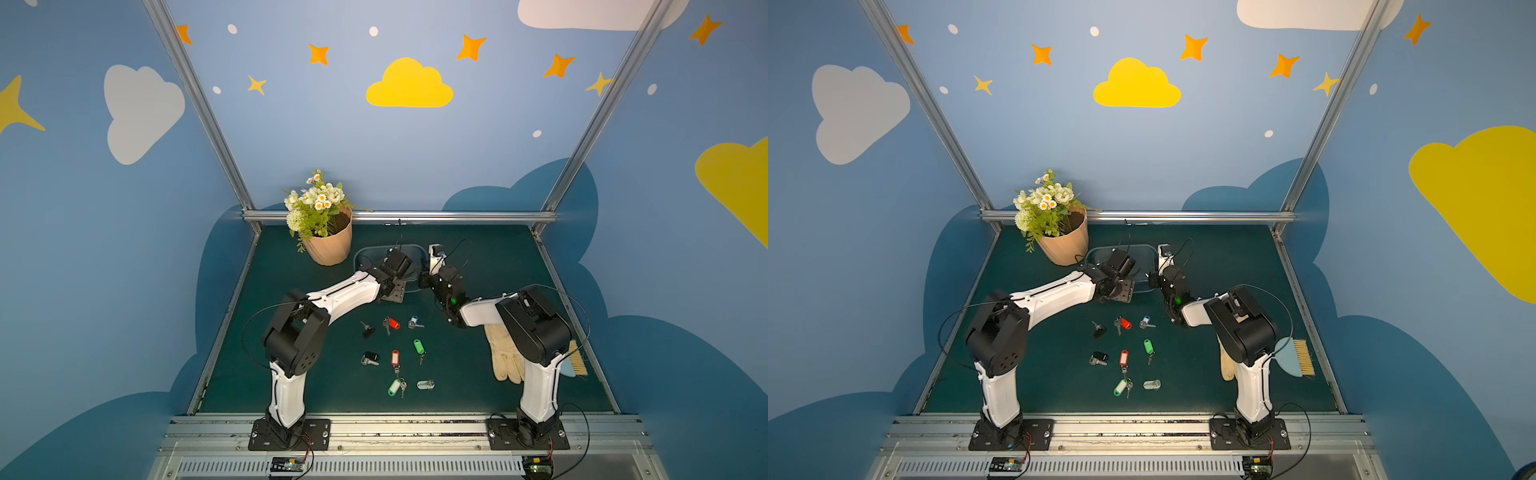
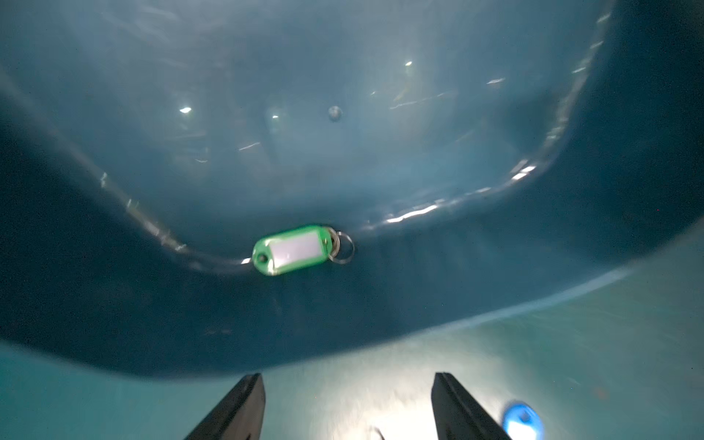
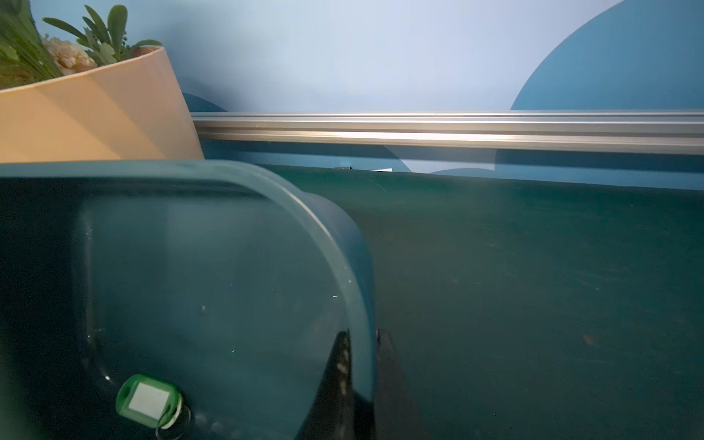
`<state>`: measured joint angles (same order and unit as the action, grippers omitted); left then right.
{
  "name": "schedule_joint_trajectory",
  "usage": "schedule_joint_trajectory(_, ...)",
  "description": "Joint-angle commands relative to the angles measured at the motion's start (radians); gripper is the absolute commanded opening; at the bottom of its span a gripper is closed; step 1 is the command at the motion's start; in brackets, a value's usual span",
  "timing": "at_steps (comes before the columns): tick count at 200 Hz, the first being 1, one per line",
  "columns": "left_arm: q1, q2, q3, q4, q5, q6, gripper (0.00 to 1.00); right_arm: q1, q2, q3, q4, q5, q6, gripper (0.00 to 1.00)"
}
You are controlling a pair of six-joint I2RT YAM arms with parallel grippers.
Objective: Take the keys out of the storage box
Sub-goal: Pick up the key from the storage box.
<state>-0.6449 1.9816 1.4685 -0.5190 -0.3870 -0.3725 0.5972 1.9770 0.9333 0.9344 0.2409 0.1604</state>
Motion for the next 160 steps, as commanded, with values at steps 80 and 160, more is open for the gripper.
schedule_joint_trajectory(80,0.06,0.092,0.057,0.091,0.093,-0.042,0.7,-0.01,-0.008,-0.04,0.036,-0.139,0.04,0.0)
schedule_joint_trajectory(160,0.061,0.143,0.039,0.094,0.092,-0.027,0.58,-0.008,-0.023,-0.04,0.022,-0.063,0.038,0.0)
